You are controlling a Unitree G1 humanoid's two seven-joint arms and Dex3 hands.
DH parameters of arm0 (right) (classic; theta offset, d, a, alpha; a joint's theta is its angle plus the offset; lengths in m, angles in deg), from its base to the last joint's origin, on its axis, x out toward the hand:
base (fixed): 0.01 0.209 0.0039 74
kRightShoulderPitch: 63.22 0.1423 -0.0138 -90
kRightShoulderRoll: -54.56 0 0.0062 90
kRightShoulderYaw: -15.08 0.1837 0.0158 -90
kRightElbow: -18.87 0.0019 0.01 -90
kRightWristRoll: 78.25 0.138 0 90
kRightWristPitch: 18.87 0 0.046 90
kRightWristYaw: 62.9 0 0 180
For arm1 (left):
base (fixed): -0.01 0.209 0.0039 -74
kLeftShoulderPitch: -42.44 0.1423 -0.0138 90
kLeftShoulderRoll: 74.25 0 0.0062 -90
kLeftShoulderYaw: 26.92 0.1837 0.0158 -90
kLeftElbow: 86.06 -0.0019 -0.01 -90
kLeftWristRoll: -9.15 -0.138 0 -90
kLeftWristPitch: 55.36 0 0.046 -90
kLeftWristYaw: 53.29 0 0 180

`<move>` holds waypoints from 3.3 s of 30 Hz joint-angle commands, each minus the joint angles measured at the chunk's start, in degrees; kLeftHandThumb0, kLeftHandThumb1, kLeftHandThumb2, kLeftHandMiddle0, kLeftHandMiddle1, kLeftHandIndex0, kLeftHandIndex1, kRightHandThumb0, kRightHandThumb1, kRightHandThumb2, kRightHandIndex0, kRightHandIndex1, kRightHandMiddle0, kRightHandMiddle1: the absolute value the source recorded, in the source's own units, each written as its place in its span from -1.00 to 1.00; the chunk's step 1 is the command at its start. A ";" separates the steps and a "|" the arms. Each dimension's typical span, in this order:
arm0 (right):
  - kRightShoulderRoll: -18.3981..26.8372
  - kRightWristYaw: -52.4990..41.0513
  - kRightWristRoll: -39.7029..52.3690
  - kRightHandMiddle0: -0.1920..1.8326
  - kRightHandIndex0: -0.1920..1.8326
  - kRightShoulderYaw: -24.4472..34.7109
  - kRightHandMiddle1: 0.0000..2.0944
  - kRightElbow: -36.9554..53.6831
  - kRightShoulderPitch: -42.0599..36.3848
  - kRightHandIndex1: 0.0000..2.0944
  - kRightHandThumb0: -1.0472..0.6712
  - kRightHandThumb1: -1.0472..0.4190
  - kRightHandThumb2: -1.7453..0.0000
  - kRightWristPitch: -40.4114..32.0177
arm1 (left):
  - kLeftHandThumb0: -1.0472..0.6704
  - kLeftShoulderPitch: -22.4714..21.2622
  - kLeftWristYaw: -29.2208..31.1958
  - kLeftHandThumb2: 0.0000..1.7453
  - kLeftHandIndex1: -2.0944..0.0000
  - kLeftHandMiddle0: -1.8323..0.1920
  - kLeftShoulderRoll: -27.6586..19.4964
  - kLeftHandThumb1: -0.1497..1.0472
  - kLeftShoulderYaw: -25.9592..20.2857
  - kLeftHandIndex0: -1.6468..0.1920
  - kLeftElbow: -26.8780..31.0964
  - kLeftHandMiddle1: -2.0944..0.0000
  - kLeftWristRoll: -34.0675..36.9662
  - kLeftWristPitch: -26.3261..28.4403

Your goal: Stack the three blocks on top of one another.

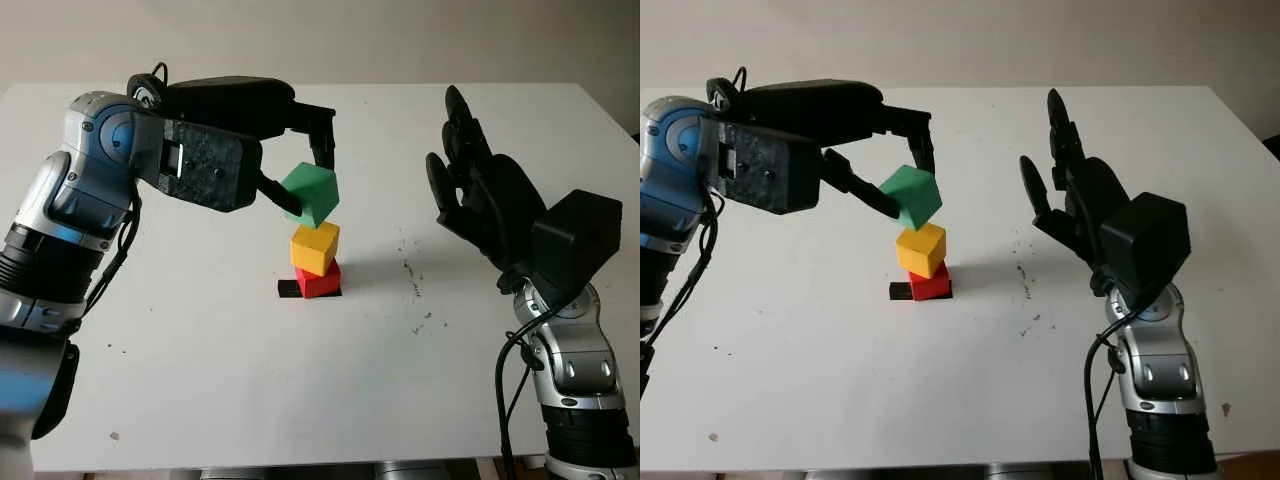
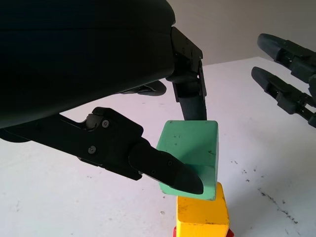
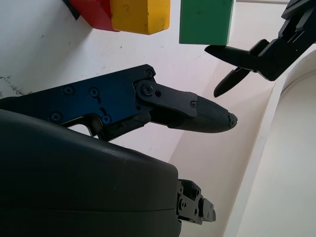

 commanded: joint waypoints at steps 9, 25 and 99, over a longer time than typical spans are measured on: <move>-0.23 0.44 -0.51 -1.00 -1.00 -0.24 -0.98 0.32 -0.47 -1.00 -0.54 -1.00 0.22 1.47 | -0.32 -0.48 1.65 -0.91 -0.42 0.51 -0.27 1.00 0.27 0.51 1.33 0.95 -1.11 -0.38; -0.39 0.36 0.04 -1.00 -1.00 -0.12 -0.98 1.39 -1.34 -1.00 -0.52 -1.00 0.24 0.84 | -0.31 0.92 -0.72 -0.90 -0.48 0.50 1.95 1.00 0.29 0.55 -0.13 0.95 -0.77 -1.48; -0.53 1.09 -2.02 -0.99 -1.00 -0.54 -0.95 0.74 -1.79 -1.00 -0.51 -1.00 0.26 2.80 | -0.79 5.75 1.80 -0.90 1.00 1.00 2.69 0.96 -5.25 1.00 6.24 1.00 6.61 12.89</move>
